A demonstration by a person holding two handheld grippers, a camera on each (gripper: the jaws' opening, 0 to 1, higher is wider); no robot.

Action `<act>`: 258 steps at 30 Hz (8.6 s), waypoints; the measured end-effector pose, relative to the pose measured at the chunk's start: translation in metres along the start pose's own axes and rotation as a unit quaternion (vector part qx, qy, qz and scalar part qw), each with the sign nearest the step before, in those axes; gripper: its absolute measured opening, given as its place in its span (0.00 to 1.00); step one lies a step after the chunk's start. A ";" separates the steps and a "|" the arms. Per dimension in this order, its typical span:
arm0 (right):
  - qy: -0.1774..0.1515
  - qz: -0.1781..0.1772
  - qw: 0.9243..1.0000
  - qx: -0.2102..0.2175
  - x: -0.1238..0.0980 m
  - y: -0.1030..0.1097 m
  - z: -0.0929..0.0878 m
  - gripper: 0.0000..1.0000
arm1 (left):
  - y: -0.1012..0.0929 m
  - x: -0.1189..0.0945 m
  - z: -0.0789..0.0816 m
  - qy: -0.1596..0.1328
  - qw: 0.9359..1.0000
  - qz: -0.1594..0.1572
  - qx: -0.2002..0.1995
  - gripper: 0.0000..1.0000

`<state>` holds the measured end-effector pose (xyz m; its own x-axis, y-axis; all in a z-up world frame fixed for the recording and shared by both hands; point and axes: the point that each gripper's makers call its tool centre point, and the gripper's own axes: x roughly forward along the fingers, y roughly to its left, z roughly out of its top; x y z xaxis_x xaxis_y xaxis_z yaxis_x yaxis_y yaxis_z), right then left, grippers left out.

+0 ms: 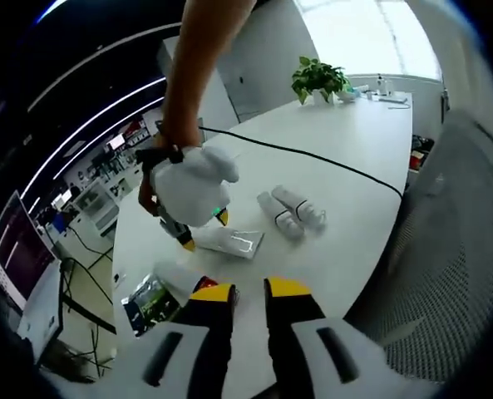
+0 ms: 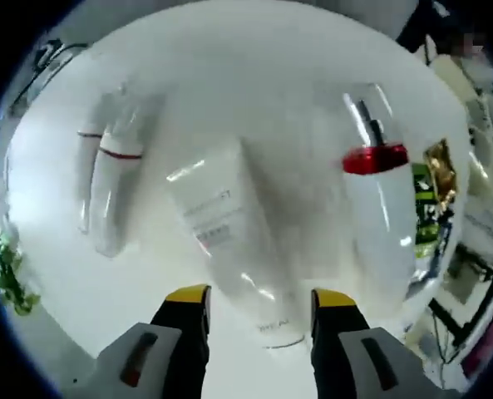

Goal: Arrange the skincare products in the storage area until every visible bottle or jar stands upright without overlapping.

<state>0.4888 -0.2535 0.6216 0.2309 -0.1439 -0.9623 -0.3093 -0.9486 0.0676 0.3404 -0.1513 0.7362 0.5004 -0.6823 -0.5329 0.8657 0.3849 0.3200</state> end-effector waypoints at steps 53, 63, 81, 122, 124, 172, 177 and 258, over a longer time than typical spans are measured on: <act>-0.030 -0.087 0.885 0.457 -0.062 0.027 -0.024 0.15 | 0.004 -0.002 0.002 -0.019 1.000 0.011 -0.007 0.17; -0.100 -0.194 0.726 0.652 -0.110 0.042 0.007 0.14 | 0.005 -0.005 0.009 -0.035 0.999 0.011 -0.021 0.18; -0.270 -0.307 0.447 0.795 -0.183 0.023 0.068 0.15 | 0.008 -0.025 0.051 -0.150 0.979 -0.018 -0.137 0.25; -0.309 -0.332 0.400 0.797 -0.233 0.022 0.163 0.20 | -0.029 -0.047 0.129 -0.231 0.901 -0.085 -0.359 0.13; -0.307 -0.331 0.392 0.801 -0.230 0.022 0.164 0.21 | -0.028 -0.046 0.126 -0.221 0.897 -0.087 -0.372 0.11; -0.370 -0.322 0.330 0.807 -0.226 0.018 0.185 0.29 | -0.063 -0.047 0.122 -0.203 0.921 -0.156 -0.293 0.13; -0.377 -0.327 0.328 0.802 -0.233 0.044 0.191 0.34 | -0.055 -0.041 0.113 -0.182 0.939 -0.114 -0.267 0.12; -0.394 -0.404 0.210 0.799 -0.278 0.037 0.147 0.43 | -0.086 -0.013 0.096 -0.106 0.982 -0.084 -0.131 0.14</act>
<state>0.2778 -0.2071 0.8532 0.7736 0.5696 -0.2776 -0.5228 0.8213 0.2284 0.2582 -0.2346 0.7910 0.3594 -0.8536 -0.3771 0.9238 0.3826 0.0147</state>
